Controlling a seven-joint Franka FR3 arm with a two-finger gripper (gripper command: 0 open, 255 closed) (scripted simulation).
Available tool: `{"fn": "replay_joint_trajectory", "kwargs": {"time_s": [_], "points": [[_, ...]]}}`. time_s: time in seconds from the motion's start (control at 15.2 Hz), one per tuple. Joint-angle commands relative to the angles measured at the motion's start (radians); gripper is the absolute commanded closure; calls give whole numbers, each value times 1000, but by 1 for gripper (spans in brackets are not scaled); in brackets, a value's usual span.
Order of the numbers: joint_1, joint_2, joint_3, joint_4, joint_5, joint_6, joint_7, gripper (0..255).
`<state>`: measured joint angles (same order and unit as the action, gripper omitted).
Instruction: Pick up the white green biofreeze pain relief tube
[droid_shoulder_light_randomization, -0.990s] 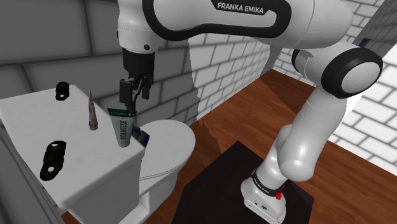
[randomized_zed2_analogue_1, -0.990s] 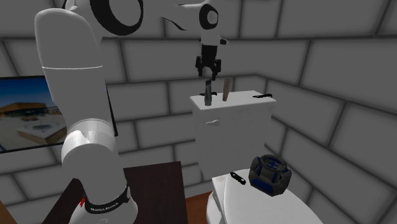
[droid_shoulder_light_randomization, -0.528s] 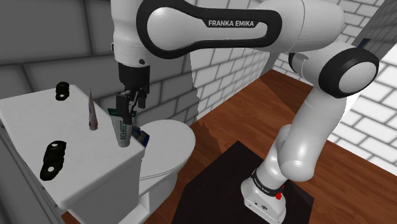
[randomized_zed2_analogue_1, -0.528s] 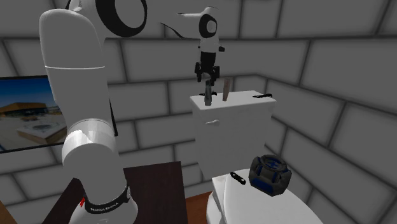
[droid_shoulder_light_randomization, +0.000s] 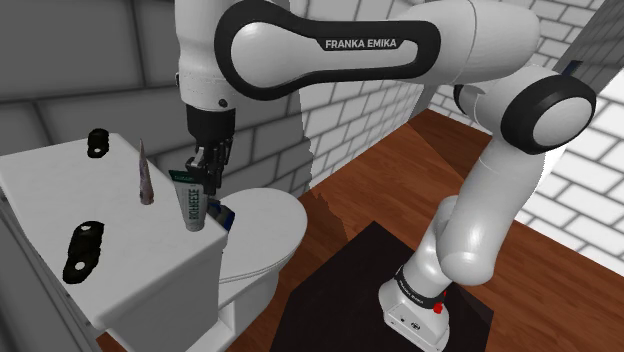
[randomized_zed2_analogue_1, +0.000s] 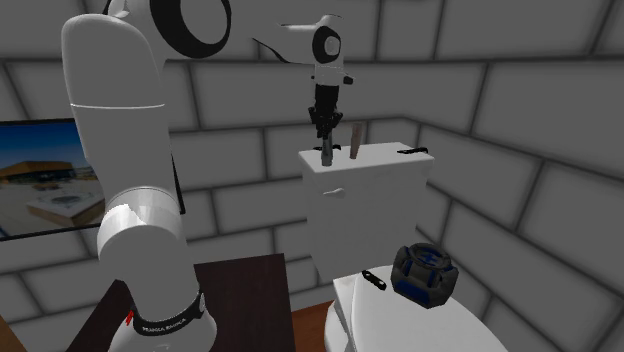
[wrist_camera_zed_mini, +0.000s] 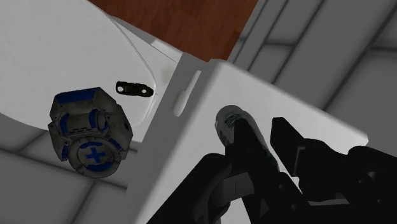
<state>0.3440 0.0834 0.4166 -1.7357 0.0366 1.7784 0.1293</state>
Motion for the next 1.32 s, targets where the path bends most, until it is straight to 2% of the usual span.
{"fn": "replay_joint_trajectory", "kwargs": {"time_s": [0.0, 0.2, 1.25], "points": [[0, 1, 0, -1, 0, 0, 0, 255], [0, 3, 0, 3, -1, -2, 1, 255], [7, 25, 4, 234, -11, -211, 18, 255]]}}
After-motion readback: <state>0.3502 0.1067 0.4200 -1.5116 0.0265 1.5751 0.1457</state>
